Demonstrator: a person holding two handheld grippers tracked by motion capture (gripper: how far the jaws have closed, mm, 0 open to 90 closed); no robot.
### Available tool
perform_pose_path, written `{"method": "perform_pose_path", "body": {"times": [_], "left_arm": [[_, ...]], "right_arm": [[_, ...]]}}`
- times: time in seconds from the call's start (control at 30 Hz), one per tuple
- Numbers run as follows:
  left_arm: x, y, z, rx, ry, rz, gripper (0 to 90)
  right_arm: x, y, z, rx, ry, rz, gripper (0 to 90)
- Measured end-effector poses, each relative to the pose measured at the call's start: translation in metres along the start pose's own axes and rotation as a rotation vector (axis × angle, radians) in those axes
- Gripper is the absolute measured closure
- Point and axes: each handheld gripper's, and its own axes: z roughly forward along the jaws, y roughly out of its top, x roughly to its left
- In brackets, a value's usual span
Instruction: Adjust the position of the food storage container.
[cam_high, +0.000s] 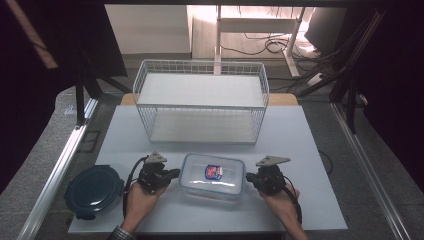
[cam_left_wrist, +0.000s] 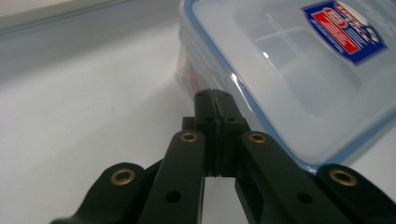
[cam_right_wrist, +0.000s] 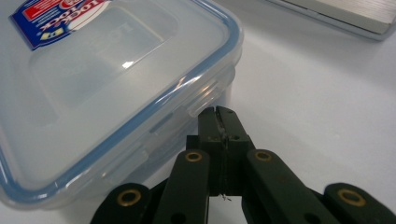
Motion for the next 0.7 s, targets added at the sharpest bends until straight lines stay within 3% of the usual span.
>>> {"method": "perform_pose_path", "body": {"times": [0.2,0.3,0.33,0.4,0.47,0.57,0.7], "left_arm": [[-0.009,-0.011,-0.014,-0.020,0.006,0.003,90.0],[-0.006,-0.011,-0.015,-0.029,-0.012,0.006,90.0],[-0.006,-0.010,-0.016,-0.039,0.005,0.016,89.5],[-0.007,-0.009,-0.020,-0.049,0.050,0.056,72.0],[-0.007,-0.009,-0.027,-0.074,0.059,0.077,57.9],[-0.007,-0.010,-0.033,-0.097,0.039,0.062,42.5],[-0.010,-0.013,-0.035,-0.103,-0.008,0.048,24.9]], "right_arm": [[0.002,0.005,0.008,-0.008,0.007,-0.035,89.3],[0.000,0.005,0.006,-0.011,0.023,-0.038,88.7],[0.000,0.005,0.004,-0.018,0.018,-0.046,86.3],[0.002,0.004,-0.002,-0.028,-0.003,-0.075,81.3],[0.003,0.003,-0.011,-0.058,-0.006,-0.092,75.2],[0.005,0.003,-0.025,-0.104,0.008,-0.112,62.2],[0.011,0.001,-0.036,-0.134,0.027,-0.120,37.9]]}}
